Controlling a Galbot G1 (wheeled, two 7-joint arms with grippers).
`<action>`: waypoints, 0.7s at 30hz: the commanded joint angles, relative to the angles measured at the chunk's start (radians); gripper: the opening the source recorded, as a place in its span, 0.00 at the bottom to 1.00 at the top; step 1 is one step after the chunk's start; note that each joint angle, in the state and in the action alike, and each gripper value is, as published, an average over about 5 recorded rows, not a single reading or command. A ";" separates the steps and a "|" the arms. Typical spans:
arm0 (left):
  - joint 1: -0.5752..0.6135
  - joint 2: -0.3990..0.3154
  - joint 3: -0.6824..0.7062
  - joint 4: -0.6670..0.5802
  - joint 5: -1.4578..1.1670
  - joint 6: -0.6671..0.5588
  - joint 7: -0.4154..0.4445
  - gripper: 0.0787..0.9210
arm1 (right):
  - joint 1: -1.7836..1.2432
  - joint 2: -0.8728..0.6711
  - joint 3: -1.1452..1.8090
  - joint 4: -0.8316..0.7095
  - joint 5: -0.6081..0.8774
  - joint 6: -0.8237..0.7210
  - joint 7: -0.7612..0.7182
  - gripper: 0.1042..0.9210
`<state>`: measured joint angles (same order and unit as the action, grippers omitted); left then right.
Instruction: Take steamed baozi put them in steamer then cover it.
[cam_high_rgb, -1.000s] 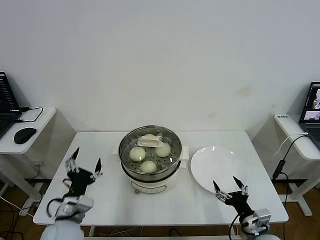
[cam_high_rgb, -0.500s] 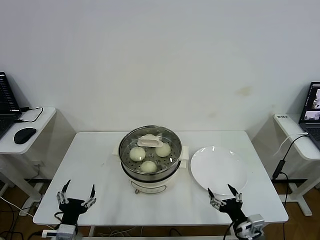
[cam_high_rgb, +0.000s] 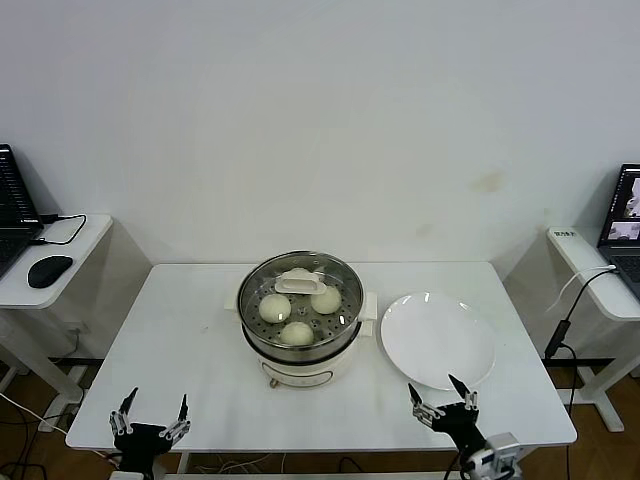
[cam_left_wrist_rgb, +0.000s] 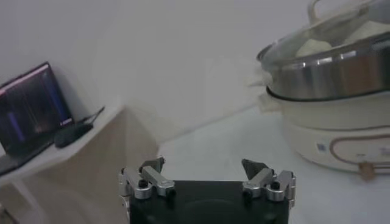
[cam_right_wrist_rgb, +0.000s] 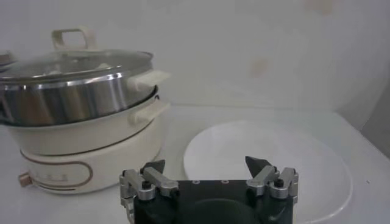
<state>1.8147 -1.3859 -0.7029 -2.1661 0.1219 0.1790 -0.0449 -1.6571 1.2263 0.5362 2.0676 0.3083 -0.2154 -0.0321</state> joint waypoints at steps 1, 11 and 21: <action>0.042 -0.004 0.014 -0.025 -0.031 0.015 -0.011 0.88 | 0.005 0.010 0.005 -0.011 -0.025 0.015 -0.011 0.88; 0.047 -0.010 0.011 -0.043 -0.033 0.015 -0.011 0.88 | 0.014 0.020 0.026 -0.020 -0.059 0.033 -0.035 0.88; 0.049 -0.013 0.007 -0.047 -0.031 0.003 -0.011 0.88 | 0.026 0.027 0.026 -0.024 -0.071 0.036 -0.033 0.88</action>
<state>1.8574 -1.3962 -0.6967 -2.2083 0.0943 0.1858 -0.0535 -1.6347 1.2490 0.5609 2.0484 0.2533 -0.1871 -0.0601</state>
